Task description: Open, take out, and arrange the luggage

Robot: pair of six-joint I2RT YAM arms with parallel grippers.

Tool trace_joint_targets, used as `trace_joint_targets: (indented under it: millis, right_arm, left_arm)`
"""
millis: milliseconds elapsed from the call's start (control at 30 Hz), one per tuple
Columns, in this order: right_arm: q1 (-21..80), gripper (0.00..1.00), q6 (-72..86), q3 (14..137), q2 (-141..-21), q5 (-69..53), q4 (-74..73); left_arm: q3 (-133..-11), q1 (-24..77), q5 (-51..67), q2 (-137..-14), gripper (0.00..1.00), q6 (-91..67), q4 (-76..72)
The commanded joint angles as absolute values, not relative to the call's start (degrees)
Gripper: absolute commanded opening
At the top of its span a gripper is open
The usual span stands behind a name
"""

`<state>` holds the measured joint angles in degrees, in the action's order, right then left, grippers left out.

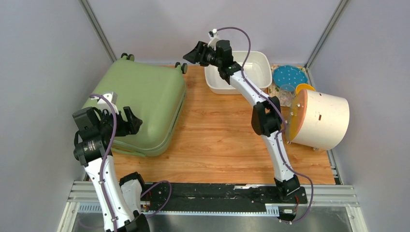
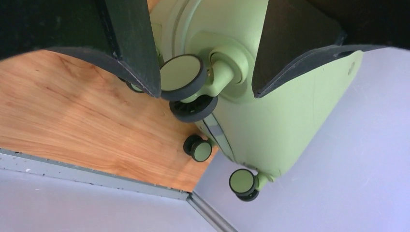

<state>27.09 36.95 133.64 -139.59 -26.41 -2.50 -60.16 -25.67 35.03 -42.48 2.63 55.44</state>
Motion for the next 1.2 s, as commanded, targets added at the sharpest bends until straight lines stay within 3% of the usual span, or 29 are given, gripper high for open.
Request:
trace_joint_targets:
  millis: [0, 267, 600, 1167]
  right_arm:
    - [27.4, 0.72, 43.2, 137.0, -144.2, -22.9, 4.7]
    - [29.2, 0.73, 50.7, 138.5, -149.4, -23.8, 7.0]
    - [30.2, 0.81, 62.0, 137.6, -149.4, -31.1, 13.4]
    - [31.8, 0.83, 64.1, 138.7, -149.1, -30.4, 15.0]
  left_arm:
    - [-60.6, -25.8, 34.7, -45.2, 0.83, 0.3, 58.7]
    - [-62.5, -25.8, 34.0, -46.6, 0.83, -1.4, 58.2]
    - [-61.5, -25.8, 32.2, -46.6, 0.83, -0.4, 58.4]
    - [-60.6, -25.9, 32.6, -46.4, 0.83, 0.0, 58.4]
